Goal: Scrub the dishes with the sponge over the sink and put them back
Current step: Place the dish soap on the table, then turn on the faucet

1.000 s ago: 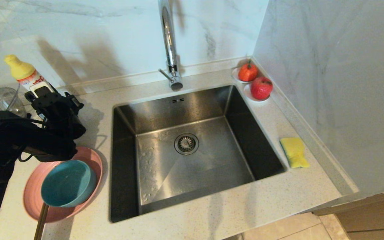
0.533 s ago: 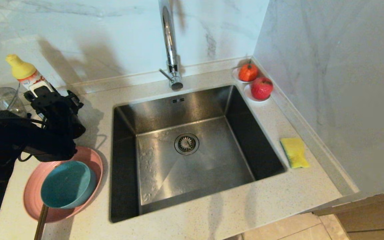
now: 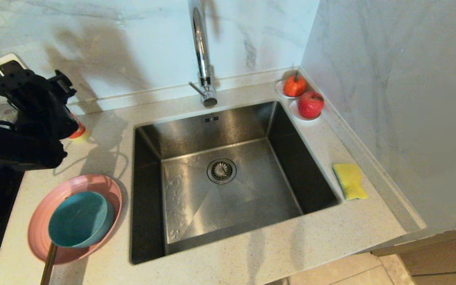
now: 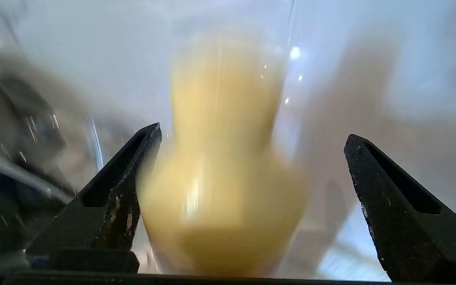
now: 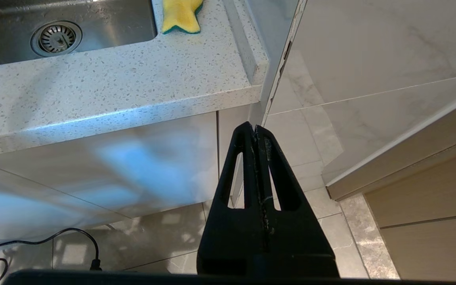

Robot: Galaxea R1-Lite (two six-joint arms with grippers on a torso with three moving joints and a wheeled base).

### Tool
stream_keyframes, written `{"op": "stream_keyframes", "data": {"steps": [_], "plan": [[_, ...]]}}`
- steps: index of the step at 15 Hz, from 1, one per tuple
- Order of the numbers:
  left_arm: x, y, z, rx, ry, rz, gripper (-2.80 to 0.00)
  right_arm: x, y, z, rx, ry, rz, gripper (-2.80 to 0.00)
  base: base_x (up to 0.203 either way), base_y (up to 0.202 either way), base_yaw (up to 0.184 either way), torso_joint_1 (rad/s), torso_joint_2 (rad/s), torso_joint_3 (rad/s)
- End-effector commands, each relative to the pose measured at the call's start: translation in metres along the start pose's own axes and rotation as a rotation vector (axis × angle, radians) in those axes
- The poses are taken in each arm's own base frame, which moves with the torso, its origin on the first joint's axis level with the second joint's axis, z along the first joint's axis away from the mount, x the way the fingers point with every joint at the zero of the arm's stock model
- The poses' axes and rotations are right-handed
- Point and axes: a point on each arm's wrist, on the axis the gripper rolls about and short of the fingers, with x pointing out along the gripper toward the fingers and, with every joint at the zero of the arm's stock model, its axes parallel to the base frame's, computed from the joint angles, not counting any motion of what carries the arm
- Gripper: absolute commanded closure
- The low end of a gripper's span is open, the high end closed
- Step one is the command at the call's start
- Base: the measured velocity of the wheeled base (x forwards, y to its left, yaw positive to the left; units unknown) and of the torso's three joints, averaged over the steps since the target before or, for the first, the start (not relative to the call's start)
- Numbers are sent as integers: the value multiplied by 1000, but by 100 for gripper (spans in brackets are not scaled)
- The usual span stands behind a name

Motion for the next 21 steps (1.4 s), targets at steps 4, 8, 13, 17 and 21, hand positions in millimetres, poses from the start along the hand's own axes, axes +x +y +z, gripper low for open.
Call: {"op": "stream_keyframes", "data": {"steps": [4,8,13,17,21], "plan": [[-18,3,111,-44,-31,-14,-280,0,0,0,0,1,0,0,0,0,0,0,0,0],[-47,19,178,-26,5,-23,0,0,0,0,0,0,0,0,0,0,0,0,0,0],[-119,50,259,-4,101,-234,0,0,0,0,0,-1,0,0,0,0,0,0,0,0],[-201,94,282,48,356,-613,0,0,0,0,0,0,0,0,0,0,0,0,0,0],[-241,121,254,6,628,-821,0,0,0,0,0,-1,0,0,0,0,0,0,0,0]]}}
